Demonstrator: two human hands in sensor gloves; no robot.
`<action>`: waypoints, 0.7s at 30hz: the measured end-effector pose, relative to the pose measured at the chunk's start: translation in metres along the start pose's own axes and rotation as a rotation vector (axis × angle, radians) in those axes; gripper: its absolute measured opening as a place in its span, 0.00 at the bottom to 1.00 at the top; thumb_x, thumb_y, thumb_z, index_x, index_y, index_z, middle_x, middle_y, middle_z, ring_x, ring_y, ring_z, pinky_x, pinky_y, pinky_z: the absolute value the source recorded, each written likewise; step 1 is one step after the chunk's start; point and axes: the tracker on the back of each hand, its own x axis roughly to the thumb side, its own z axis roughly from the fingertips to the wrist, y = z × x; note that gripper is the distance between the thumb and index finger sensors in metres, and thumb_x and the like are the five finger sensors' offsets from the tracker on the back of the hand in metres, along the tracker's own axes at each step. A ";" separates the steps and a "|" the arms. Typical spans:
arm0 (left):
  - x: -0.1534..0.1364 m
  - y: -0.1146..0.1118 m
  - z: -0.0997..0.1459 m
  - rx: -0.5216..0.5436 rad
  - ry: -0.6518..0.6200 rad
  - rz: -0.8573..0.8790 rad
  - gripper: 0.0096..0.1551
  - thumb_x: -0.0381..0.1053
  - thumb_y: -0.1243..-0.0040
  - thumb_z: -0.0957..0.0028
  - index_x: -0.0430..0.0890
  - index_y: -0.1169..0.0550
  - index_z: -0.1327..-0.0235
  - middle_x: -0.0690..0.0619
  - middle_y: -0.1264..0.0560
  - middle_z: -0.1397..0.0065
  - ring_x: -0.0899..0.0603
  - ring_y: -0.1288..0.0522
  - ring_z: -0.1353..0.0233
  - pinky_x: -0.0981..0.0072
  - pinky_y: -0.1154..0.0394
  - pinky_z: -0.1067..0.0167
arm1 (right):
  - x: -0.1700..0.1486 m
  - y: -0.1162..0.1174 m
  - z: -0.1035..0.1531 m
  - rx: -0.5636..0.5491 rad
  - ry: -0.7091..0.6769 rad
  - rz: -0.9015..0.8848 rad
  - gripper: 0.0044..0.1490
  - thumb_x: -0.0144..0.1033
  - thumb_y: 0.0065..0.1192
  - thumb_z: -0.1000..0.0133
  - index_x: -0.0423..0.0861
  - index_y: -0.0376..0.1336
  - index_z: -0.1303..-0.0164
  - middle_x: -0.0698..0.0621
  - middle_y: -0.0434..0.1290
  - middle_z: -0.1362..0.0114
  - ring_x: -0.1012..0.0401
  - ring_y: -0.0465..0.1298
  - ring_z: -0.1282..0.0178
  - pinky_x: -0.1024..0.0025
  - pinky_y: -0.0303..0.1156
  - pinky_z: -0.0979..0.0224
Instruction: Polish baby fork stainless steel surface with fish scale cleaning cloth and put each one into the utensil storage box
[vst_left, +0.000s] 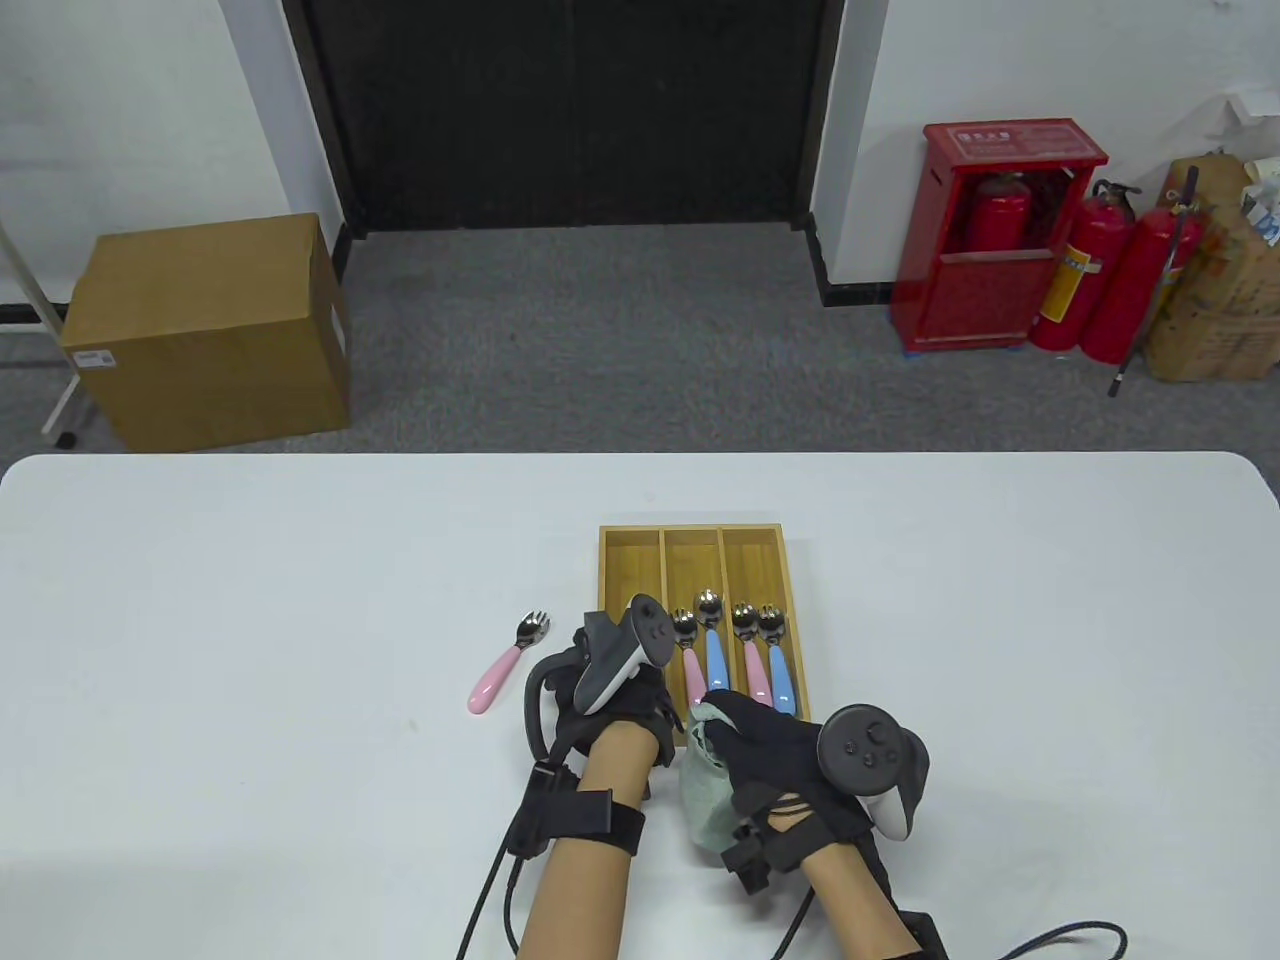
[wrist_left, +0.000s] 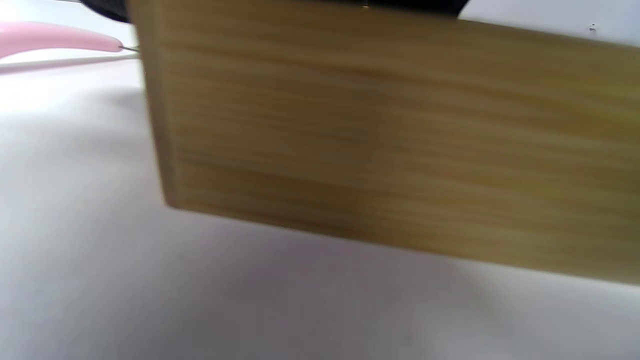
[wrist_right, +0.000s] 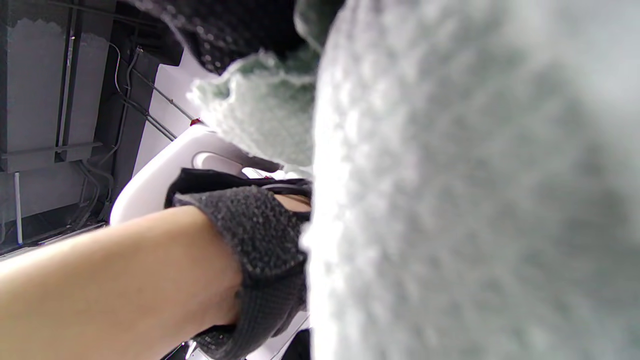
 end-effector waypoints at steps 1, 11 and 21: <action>-0.002 0.000 0.000 0.000 0.000 0.009 0.27 0.58 0.44 0.44 0.42 0.27 0.39 0.35 0.42 0.20 0.29 0.32 0.24 0.31 0.37 0.34 | 0.000 0.000 0.000 -0.001 0.001 -0.001 0.27 0.34 0.69 0.53 0.36 0.74 0.47 0.34 0.83 0.53 0.48 0.85 0.69 0.49 0.78 0.65; -0.054 0.036 0.008 0.191 0.011 0.180 0.33 0.61 0.42 0.44 0.45 0.29 0.30 0.40 0.35 0.21 0.32 0.27 0.26 0.31 0.36 0.34 | 0.000 0.000 0.001 0.003 -0.004 -0.004 0.27 0.34 0.69 0.53 0.36 0.74 0.46 0.34 0.83 0.53 0.48 0.85 0.69 0.49 0.78 0.65; -0.128 0.038 0.002 0.081 0.213 0.077 0.41 0.63 0.38 0.45 0.44 0.34 0.24 0.39 0.39 0.19 0.30 0.30 0.24 0.30 0.39 0.33 | -0.001 0.000 0.001 0.005 0.004 -0.014 0.27 0.35 0.69 0.53 0.36 0.74 0.46 0.34 0.83 0.53 0.47 0.85 0.69 0.48 0.78 0.65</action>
